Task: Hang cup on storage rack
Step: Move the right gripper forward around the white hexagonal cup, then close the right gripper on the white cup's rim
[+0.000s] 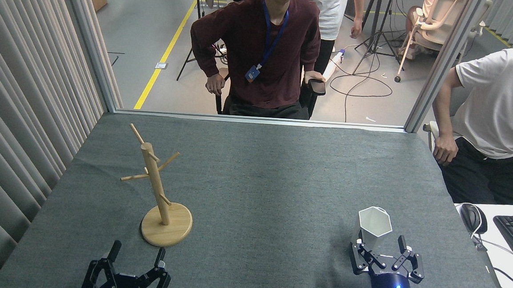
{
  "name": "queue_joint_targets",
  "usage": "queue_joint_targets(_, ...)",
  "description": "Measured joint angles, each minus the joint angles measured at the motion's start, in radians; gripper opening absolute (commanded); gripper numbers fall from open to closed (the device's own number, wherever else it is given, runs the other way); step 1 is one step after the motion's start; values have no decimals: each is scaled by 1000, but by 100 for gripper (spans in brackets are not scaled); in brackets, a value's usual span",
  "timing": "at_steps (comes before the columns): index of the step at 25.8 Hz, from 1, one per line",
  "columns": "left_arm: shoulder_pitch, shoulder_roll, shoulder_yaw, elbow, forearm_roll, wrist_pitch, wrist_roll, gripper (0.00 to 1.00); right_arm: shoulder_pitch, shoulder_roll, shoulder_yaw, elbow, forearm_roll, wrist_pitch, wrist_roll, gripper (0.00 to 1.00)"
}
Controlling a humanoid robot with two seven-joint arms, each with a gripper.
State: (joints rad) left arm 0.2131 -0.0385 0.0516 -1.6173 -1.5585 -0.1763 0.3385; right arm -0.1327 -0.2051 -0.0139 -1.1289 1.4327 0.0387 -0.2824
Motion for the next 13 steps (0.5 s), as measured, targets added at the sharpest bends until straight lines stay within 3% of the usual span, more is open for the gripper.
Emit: queue_joint_targets(13, 3, 3, 7, -2, 0, 0, 2, 99, -62, 10, 38, 90, 0, 4, -2, 98)
